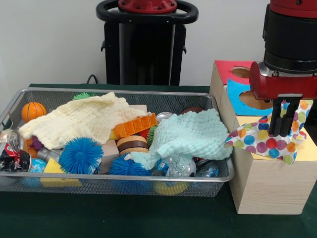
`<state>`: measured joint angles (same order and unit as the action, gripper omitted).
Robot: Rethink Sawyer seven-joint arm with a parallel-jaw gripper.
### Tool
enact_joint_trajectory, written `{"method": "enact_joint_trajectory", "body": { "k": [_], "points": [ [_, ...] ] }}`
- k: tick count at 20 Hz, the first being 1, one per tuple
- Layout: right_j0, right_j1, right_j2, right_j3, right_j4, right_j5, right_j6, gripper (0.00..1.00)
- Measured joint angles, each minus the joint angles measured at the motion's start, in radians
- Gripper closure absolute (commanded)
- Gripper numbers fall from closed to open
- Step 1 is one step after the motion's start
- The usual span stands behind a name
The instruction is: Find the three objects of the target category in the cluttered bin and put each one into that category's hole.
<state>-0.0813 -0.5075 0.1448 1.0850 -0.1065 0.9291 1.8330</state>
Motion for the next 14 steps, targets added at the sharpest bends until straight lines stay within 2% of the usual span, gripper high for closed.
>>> {"method": "enact_joint_trajectory", "body": {
  "k": [14],
  "points": [
    [0.000, 0.000, 0.000, 0.003, 0.012, 0.005, 0.000, 1.00]
  ]
}}
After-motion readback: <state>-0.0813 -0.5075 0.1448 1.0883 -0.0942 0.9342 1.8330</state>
